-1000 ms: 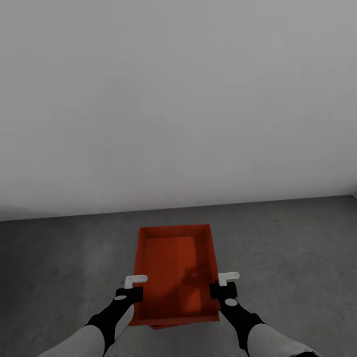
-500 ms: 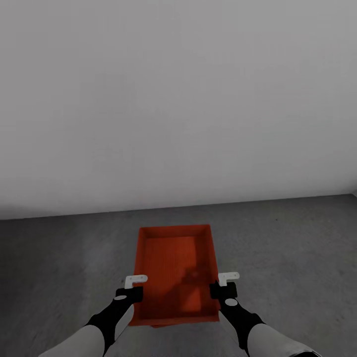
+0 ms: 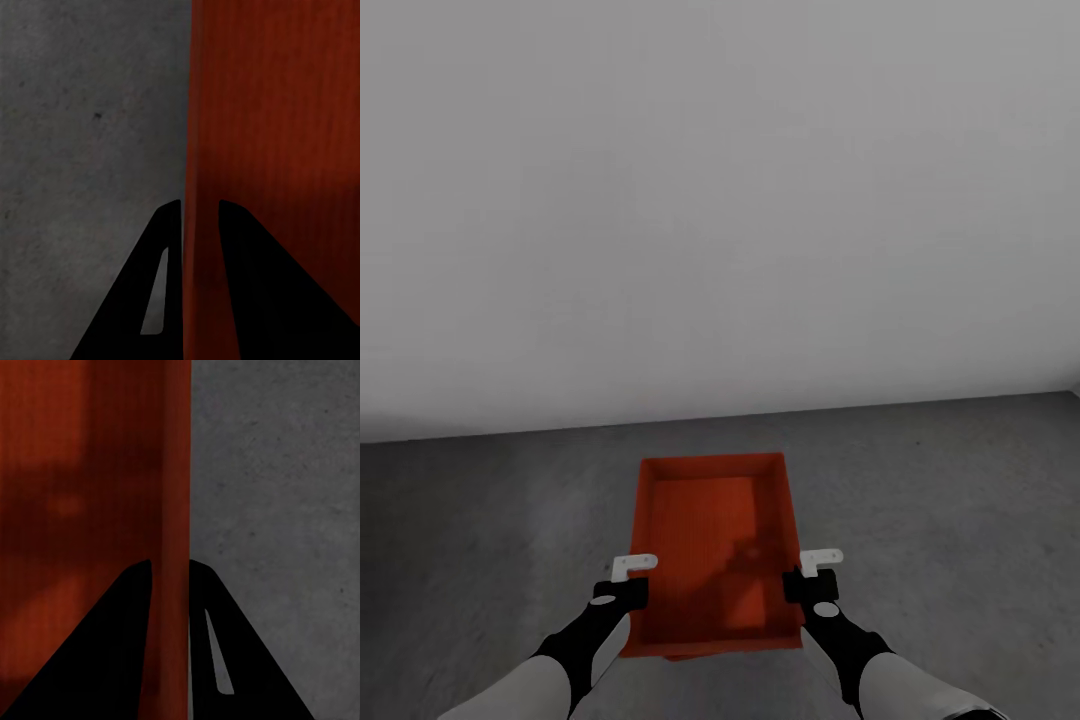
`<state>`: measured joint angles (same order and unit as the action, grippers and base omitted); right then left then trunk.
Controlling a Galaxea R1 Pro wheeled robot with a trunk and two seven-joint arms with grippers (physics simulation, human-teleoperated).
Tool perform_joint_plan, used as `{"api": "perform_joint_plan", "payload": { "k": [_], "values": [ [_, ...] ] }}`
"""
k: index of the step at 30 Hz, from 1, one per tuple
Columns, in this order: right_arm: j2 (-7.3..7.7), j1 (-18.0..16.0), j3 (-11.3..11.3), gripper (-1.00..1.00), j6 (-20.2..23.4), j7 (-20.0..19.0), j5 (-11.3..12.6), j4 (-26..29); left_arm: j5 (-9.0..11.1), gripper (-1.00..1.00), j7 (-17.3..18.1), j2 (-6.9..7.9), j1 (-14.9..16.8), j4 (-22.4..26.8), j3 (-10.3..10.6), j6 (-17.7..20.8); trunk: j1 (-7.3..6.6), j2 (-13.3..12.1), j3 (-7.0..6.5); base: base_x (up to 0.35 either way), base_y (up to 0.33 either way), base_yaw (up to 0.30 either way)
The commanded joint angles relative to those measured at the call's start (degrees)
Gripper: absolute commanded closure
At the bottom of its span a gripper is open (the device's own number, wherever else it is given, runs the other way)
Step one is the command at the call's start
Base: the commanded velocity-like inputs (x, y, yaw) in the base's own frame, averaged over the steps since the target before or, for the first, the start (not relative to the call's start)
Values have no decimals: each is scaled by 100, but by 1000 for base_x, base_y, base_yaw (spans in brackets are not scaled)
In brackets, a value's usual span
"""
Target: Move the two storage containers from the living room to the garage. In the garage, place one container on the floor and stack the other container on top of it (either order is fine).
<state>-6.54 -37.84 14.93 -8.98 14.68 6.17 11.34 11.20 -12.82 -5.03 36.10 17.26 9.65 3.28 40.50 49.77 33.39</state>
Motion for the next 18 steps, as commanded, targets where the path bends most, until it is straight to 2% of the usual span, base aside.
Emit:
{"api": "perform_joint_plan", "payload": {
  "k": [1, 8, 18],
  "values": [
    [4, -4, -245, 100, -43, 146, 500, -17, -65, 100, -238, 205, 2, 31, -261, -372, 1, 4, 5, 0, 0, 0],
    [4, -4, -245, 100, -42, 156, 500, -19, -65, 100, -238, 204, 2, 32, -261, -372, 1, 4, 5, 0, 0, 26],
    [4, -4, -245, 100, -34, 158, 497, -19, -65, 100, -238, 210, 2, 22, -269, -372, 1, 4, 5, 0, 0, 229]
  ]
}}
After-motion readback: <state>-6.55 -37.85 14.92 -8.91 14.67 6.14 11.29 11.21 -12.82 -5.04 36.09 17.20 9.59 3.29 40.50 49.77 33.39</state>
